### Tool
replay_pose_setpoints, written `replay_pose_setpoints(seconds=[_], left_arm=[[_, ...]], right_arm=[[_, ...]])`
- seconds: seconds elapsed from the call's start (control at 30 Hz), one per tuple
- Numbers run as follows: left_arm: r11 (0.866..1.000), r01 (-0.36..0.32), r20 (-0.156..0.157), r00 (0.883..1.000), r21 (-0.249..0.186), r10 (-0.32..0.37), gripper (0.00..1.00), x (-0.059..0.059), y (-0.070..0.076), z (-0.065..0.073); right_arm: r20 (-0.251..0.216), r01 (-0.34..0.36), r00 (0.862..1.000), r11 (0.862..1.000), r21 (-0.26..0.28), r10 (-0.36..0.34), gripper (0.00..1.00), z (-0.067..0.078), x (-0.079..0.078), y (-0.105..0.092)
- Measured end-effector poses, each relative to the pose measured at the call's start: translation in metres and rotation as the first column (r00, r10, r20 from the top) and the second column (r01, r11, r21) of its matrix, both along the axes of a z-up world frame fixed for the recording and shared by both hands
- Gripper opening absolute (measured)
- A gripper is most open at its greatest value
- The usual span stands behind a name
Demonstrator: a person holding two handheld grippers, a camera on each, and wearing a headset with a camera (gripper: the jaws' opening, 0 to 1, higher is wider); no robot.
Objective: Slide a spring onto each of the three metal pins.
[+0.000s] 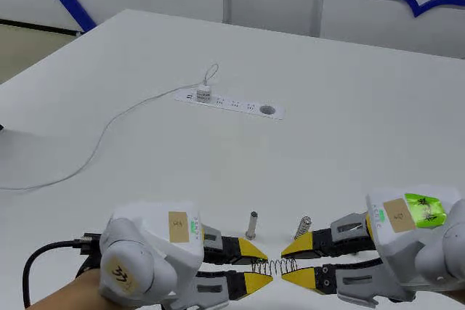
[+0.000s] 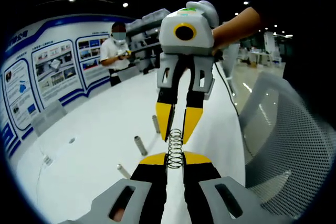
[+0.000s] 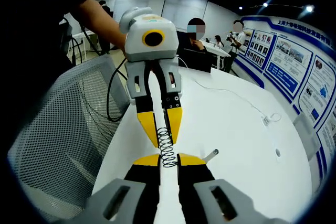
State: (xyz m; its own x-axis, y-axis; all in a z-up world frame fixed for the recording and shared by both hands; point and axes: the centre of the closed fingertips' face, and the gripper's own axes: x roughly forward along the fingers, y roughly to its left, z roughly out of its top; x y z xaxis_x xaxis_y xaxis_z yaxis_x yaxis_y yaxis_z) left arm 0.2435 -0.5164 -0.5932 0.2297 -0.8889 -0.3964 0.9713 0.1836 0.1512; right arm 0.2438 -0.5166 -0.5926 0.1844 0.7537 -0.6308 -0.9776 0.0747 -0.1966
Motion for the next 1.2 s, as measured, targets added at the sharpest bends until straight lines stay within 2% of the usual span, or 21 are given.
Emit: replay_pose_setpoints(seconds=[0.1, 0.2, 0.3, 0.47, 0.67, 0.9, 1.2], left_arm=[[1.000, 0.006, -0.002, 1.000, -0.005, -0.006, 0.10, -0.001, 0.000, 0.001], [1.000, 0.011, 0.000, 1.000, -0.007, -0.011, 0.10, -0.002, -0.001, 0.003], [1.000, 0.016, 0.008, 1.000, -0.007, -0.016, 0.10, -0.002, -0.002, 0.005], [1.000, 0.030, 0.014, 0.999, 0.000, -0.030, 0.10, -0.003, -0.002, 0.005], [0.999, 0.037, 0.017, 0.999, 0.018, -0.037, 0.10, -0.006, -0.003, 0.000], [0.999, 0.042, 0.019, 0.999, 0.034, -0.042, 0.10, -0.009, -0.002, -0.003], [1.000, 0.015, 0.004, 1.000, 0.003, -0.015, 0.10, -0.006, -0.002, 0.000]], right_arm=[[-0.012, 0.009, 1.000, 1.000, -0.019, -0.009, 0.17, -0.004, 0.001, -0.003], [-0.012, 0.007, 1.000, 1.000, -0.027, -0.008, 0.15, -0.007, 0.001, -0.006], [-0.015, 0.009, 1.000, 1.000, -0.007, -0.010, 0.11, -0.003, 0.000, -0.007], [-0.071, 0.027, 0.997, 0.999, 0.037, -0.025, 0.11, 0.003, -0.003, -0.006], [-0.108, 0.027, 0.994, 0.996, 0.079, -0.018, 0.11, 0.009, -0.008, -0.002], [-0.131, 0.009, 0.991, 0.993, 0.118, 0.006, 0.11, 0.017, -0.014, 0.007], [-0.155, 0.028, 0.988, 0.985, 0.171, -0.002, 0.11, 0.028, -0.013, 0.014]])
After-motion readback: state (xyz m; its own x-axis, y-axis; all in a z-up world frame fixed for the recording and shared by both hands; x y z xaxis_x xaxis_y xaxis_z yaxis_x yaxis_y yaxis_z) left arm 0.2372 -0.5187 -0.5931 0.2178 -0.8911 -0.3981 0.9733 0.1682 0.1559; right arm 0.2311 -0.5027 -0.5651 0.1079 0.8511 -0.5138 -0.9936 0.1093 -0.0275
